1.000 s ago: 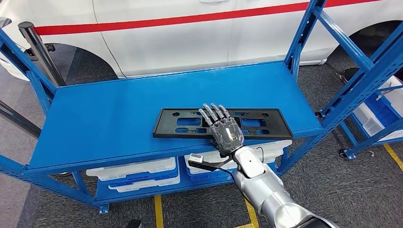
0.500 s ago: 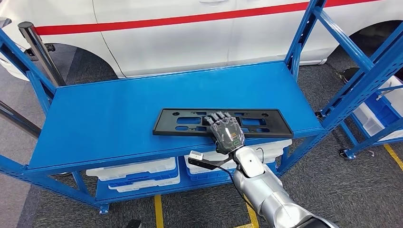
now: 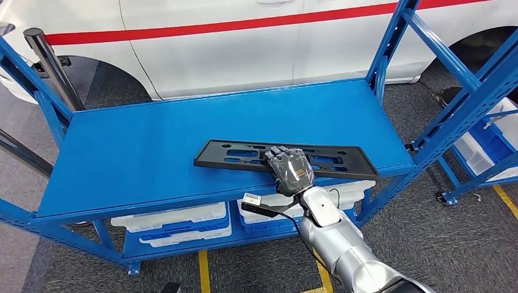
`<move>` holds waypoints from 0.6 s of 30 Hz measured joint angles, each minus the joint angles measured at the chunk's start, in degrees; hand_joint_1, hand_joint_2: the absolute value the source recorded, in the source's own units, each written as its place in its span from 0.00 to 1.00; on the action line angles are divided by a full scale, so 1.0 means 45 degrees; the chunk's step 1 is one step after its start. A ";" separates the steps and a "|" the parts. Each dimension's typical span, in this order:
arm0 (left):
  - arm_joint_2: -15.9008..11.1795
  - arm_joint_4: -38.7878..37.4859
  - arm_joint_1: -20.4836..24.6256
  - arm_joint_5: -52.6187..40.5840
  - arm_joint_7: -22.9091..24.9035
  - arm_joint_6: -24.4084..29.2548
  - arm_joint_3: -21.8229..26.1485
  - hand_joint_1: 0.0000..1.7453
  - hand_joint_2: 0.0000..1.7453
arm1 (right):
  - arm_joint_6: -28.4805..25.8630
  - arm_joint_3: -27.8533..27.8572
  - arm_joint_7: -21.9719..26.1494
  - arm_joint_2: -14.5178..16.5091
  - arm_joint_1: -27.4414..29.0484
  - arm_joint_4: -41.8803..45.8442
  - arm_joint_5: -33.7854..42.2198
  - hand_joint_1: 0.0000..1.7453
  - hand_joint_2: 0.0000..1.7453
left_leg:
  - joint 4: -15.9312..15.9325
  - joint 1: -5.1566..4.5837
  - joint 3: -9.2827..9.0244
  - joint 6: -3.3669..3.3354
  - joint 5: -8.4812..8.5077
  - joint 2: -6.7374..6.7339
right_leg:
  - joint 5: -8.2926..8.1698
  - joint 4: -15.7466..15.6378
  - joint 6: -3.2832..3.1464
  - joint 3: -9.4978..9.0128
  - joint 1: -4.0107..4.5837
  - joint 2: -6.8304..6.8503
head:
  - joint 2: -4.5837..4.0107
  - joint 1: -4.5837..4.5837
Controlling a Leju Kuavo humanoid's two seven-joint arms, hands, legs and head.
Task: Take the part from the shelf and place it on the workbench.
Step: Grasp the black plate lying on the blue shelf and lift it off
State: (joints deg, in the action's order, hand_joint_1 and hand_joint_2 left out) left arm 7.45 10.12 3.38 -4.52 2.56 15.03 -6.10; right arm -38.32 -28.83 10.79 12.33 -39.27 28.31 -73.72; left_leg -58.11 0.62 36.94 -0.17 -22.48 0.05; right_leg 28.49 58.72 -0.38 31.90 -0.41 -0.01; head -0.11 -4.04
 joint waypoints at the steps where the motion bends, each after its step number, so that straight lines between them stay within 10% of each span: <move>1: 0.0000 0.0000 -0.0001 0.0010 0.0000 0.0004 0.0017 0.00 0.00 | 0.0004 -0.0045 0.0015 -0.0013 0.0001 0.0034 0.0029 1.00 1.00 | 0.0000 0.0000 0.0000 0.0000 0.0000 0.0000 | 0.0000 0.0000 0.0000 0.0000 0.0000 0.0000 | 0.0000 0.0000; 18: 0.0000 0.0000 -0.0007 0.0015 0.0000 0.0022 0.0083 0.00 0.00 | 0.0009 -0.0283 0.0039 -0.0113 0.0055 0.0199 0.0141 1.00 1.00 | -0.0001 0.0000 0.0001 0.0000 -0.0001 0.0001 | 0.0000 -0.0003 0.0000 0.0000 0.0000 0.0000 | 0.0000 0.0000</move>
State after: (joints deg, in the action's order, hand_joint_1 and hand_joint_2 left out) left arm 7.45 10.12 3.34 -4.46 2.56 15.12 -5.73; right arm -38.28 -30.10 10.97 11.82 -39.03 29.21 -73.08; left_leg -58.11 0.62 36.95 -0.17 -22.48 0.05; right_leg 28.49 58.70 -0.38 31.90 -0.42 -0.01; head -0.11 -4.04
